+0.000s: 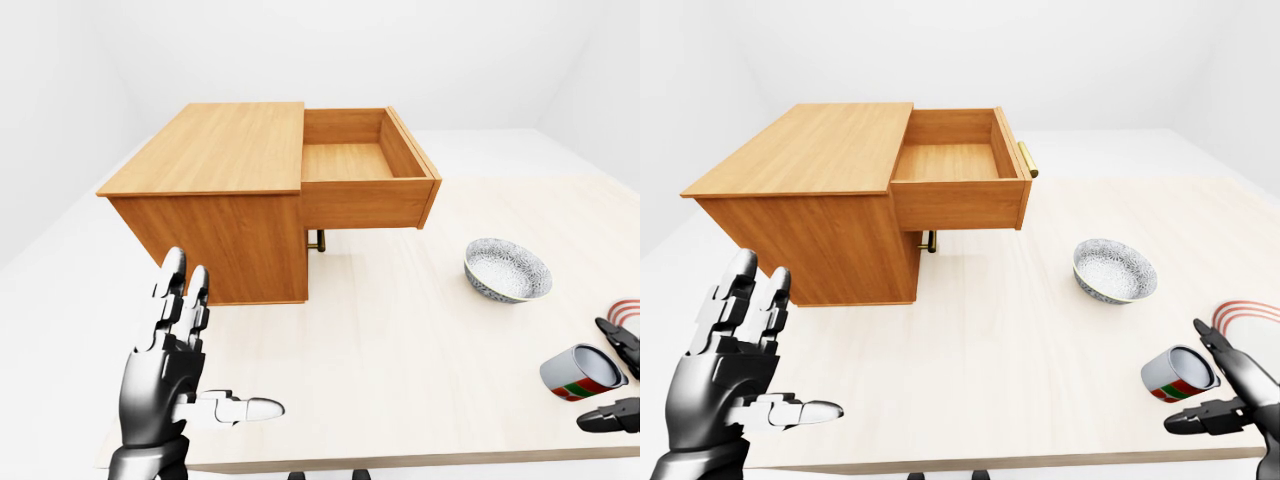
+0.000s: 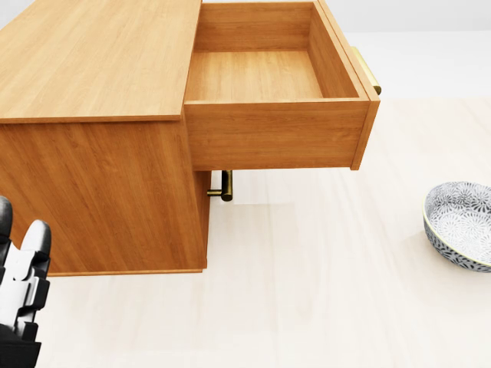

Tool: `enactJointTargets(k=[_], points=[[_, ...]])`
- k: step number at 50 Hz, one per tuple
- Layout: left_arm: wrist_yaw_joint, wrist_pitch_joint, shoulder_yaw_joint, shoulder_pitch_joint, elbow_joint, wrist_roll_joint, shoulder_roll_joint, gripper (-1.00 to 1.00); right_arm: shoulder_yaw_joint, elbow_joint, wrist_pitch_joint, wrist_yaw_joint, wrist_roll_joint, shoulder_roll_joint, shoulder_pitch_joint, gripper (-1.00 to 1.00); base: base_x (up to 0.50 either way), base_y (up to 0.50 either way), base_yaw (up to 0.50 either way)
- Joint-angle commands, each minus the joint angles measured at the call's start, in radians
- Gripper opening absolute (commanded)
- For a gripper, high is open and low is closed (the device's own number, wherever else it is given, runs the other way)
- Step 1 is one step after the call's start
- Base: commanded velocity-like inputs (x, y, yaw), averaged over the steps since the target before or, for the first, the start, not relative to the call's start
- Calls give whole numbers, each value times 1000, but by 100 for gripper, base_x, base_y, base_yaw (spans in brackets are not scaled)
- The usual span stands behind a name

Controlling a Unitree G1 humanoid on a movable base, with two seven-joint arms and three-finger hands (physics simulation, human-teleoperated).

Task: Put the ketchup in the top drawer of the cabinet.

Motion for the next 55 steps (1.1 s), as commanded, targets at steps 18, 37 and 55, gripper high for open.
enactJointTargets(k=[18, 37, 55], points=[[16, -18, -21, 6, 13, 10, 12, 100, 15, 67, 0, 0, 24, 4, 16, 100, 0, 0, 0], [29, -19, -31, 2, 22, 17, 19, 100, 23, 93, 0, 0, 45, 10, 35, -100, 0, 0, 0], [36, -18, -33, -3, 30, 19, 21, 100, 30, -162, 0, 0, -8, 79, 45, -100, 0, 0, 0]])
